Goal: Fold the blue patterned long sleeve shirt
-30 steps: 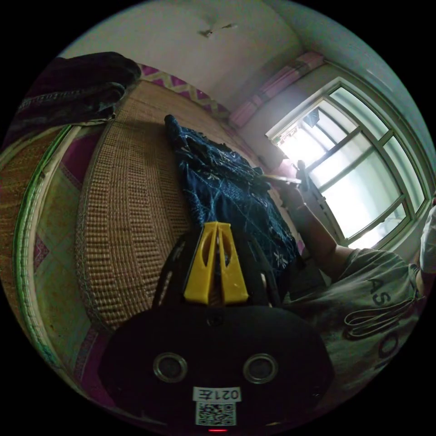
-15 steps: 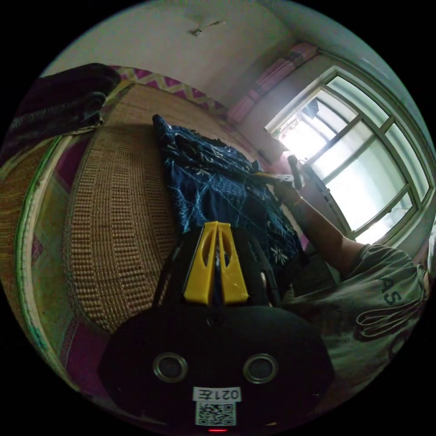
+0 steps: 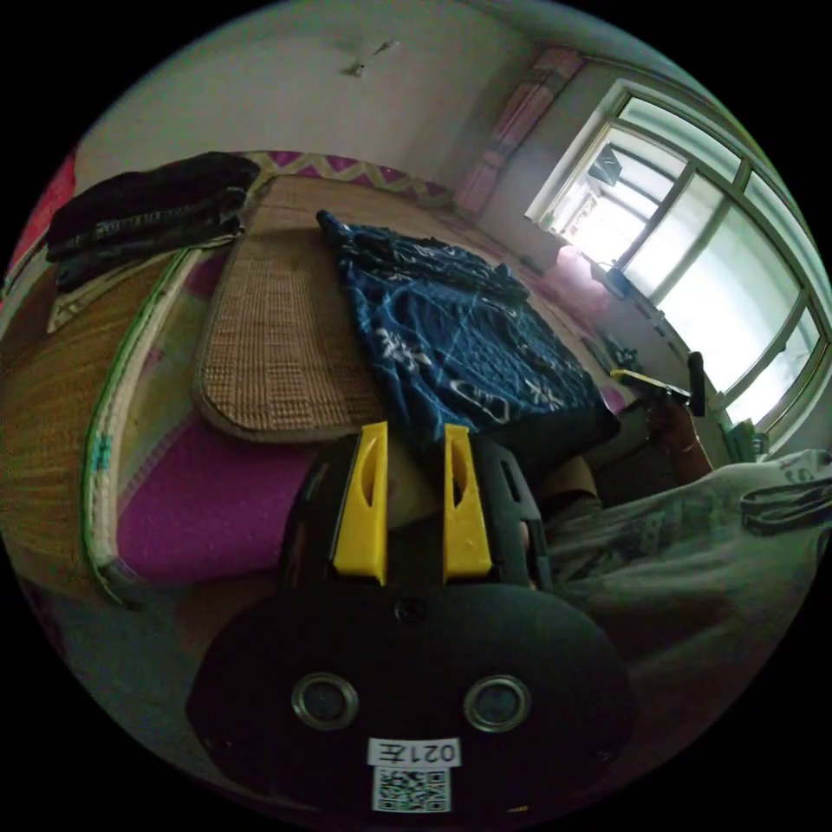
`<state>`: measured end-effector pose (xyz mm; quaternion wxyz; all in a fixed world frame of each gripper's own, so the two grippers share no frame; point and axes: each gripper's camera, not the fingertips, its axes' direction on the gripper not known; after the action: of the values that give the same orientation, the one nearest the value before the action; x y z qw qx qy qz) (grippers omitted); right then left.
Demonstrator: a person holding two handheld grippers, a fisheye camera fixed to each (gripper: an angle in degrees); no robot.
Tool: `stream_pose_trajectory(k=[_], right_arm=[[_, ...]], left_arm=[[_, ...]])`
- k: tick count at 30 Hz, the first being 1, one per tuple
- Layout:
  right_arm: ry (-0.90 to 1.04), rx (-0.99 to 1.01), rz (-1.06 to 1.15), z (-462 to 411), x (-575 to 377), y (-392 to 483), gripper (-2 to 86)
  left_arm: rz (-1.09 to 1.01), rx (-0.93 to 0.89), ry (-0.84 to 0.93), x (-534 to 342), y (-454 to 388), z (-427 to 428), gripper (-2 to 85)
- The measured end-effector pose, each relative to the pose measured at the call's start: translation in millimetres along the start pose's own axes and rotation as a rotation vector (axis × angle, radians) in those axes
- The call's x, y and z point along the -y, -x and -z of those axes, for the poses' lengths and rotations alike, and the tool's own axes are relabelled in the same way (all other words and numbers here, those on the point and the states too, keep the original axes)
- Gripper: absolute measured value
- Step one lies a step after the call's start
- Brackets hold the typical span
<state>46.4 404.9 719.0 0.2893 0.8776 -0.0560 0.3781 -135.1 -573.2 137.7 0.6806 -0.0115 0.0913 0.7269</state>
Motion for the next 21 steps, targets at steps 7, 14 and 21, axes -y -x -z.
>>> stream_pose_trajectory(k=[7, 14, 21], right_arm=[[0.064, 0.188, -0.091, 53, -51, -46, 10.6], [0.107, 0.335, -0.276, 65, -39, -92, 10.2], [0.112, 0.135, -0.248, 98, -10, -102, 4.8]], left_arm=[[0.078, -0.077, -0.012, -27, 7, -10, 10.8], [0.147, -0.13, -0.006, -18, 22, -17, 10.2], [0.12, -0.078, 0.049, 6, 16, -48, 0.4]])
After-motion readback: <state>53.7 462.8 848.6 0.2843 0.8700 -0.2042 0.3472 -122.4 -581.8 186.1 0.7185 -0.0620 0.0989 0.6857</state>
